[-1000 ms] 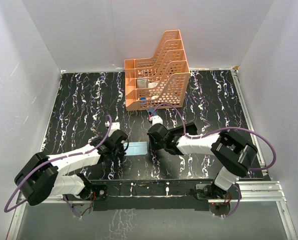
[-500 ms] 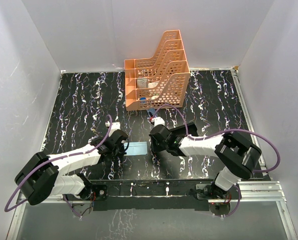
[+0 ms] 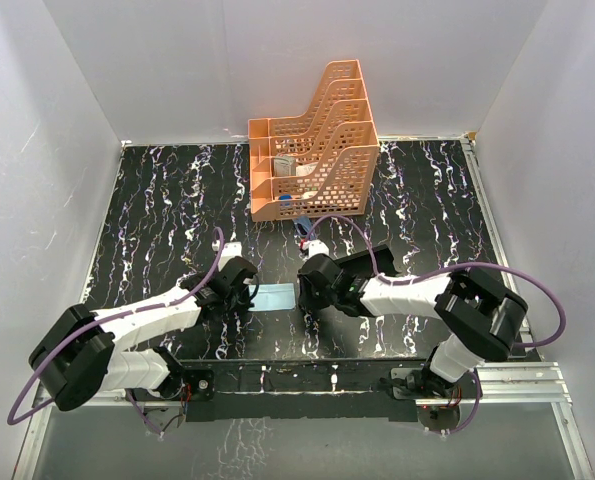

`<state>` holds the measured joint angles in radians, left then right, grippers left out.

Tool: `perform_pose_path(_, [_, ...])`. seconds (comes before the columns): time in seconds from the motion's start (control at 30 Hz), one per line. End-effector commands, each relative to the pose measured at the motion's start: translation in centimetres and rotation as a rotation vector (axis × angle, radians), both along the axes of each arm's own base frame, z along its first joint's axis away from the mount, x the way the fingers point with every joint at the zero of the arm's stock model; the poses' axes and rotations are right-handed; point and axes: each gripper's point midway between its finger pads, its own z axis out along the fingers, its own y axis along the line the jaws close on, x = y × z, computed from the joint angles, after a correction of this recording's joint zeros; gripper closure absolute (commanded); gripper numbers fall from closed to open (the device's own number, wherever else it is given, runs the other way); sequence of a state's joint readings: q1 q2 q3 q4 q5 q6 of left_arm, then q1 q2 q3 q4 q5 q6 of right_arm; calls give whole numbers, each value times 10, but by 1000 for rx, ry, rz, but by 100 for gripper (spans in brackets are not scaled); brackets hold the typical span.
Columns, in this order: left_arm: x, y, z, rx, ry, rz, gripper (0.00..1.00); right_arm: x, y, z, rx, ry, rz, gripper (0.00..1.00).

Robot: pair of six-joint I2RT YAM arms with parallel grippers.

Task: Organize the sunglasses
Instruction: Adjust the glasses cleaning cloth at the center of the board, then pick up the glasses cleaning cloth from the center of the board.

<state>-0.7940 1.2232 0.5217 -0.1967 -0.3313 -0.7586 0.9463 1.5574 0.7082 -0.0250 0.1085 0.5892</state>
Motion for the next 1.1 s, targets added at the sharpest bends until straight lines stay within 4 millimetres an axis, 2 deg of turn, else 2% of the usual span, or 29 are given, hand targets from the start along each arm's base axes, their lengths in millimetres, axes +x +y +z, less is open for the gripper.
perform_pose_path(0.0, [6, -5, 19, -16, -30, -12, 100, 1, 15, 8, 43, -10, 3, 89])
perform_pose_path(0.33, [2, -4, 13, -17, -21, -12, 100, 5, 24, 10, 46, 0, -1, 82])
perform_pose_path(0.77, [-10, 16, 1, 56, 26, 21, 100, 3, 24, 6, 37, 1, 3, 81])
perform_pose_path(0.87, [-9, 17, 1, 66, 26, 23, 96, 2, 23, 5, 38, 1, 2, 80])
perform_pose_path(1.07, [-10, 18, -2, 99, 51, 22, 81, 1, 19, 5, 40, -6, -2, 80])
